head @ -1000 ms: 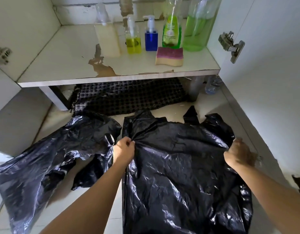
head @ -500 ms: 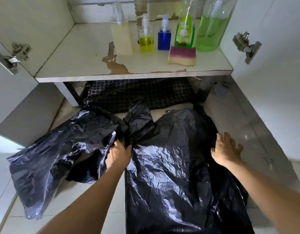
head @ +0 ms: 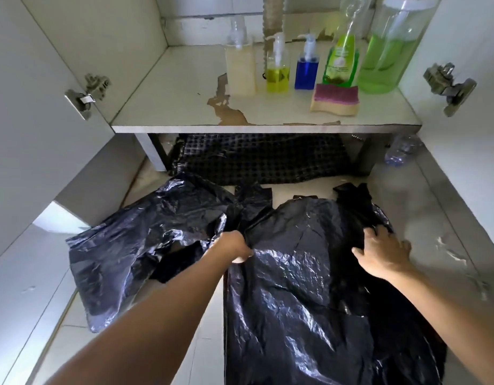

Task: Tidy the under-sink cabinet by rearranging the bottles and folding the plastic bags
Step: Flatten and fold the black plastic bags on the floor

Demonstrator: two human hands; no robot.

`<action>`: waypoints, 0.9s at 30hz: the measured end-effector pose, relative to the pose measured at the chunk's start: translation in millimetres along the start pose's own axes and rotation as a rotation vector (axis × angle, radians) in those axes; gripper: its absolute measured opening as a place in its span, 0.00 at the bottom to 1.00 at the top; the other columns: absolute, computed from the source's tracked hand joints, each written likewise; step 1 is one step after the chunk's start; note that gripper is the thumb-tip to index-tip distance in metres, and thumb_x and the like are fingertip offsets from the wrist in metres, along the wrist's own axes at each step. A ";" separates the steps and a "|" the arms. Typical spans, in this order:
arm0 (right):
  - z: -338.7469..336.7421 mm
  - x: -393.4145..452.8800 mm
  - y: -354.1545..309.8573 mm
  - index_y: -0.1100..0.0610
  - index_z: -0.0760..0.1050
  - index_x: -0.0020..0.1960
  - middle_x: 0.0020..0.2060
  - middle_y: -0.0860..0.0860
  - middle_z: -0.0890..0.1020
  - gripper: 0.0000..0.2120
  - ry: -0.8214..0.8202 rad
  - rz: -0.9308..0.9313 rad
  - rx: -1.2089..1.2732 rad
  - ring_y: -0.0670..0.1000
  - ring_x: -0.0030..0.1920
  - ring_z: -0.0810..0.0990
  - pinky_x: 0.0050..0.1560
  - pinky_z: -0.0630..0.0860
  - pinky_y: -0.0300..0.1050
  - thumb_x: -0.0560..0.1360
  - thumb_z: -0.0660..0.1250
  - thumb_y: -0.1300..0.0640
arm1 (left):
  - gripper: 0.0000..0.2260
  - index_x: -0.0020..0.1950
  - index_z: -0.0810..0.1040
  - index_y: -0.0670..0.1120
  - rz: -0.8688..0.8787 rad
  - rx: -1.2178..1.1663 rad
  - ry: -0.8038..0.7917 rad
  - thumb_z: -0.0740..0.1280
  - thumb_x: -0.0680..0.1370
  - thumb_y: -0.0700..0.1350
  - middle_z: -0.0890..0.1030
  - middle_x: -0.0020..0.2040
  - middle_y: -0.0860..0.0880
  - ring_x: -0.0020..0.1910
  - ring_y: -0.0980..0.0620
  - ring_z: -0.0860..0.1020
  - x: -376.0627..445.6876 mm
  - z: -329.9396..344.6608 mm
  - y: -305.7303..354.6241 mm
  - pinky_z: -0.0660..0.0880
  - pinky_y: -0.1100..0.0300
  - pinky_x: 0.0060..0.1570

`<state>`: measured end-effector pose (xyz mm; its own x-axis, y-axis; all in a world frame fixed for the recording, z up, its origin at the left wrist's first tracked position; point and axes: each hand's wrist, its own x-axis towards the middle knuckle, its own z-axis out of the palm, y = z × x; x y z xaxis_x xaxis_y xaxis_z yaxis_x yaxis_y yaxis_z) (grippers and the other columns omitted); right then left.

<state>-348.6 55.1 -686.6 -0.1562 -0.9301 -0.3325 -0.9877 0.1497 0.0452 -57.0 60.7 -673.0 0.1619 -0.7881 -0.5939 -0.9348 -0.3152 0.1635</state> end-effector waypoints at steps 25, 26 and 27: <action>-26.0 -41.6 -328.5 0.58 0.74 0.52 0.49 0.56 0.81 0.09 0.017 -0.250 0.509 0.57 0.49 0.79 0.50 0.74 0.44 0.73 0.69 0.59 | 0.13 0.58 0.77 0.37 -0.560 -0.551 0.311 0.64 0.74 0.36 0.79 0.57 0.39 0.57 0.42 0.79 -10.5 -74.0 -283.7 0.77 0.55 0.53; -31.2 -44.2 -328.0 0.58 0.74 0.47 0.44 0.54 0.80 0.05 0.054 -0.295 0.585 0.55 0.44 0.78 0.43 0.71 0.40 0.73 0.69 0.60 | 0.13 0.58 0.76 0.36 -0.558 -0.571 0.363 0.63 0.74 0.36 0.79 0.58 0.38 0.58 0.41 0.78 -9.9 -75.9 -284.0 0.76 0.54 0.54; -36.9 -46.7 -327.5 0.57 0.72 0.40 0.38 0.52 0.78 0.06 0.082 -0.323 0.669 0.53 0.40 0.75 0.38 0.68 0.39 0.72 0.68 0.62 | 0.14 0.58 0.75 0.35 -0.553 -0.624 0.405 0.62 0.74 0.35 0.79 0.58 0.37 0.59 0.39 0.77 -9.6 -80.1 -283.2 0.75 0.53 0.55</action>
<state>-18.2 37.2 -651.1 0.1152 -0.9805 -0.1593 -0.7729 0.0123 -0.6345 231.5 115.2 -650.5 0.7424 -0.5279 -0.4125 -0.3707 -0.8365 0.4034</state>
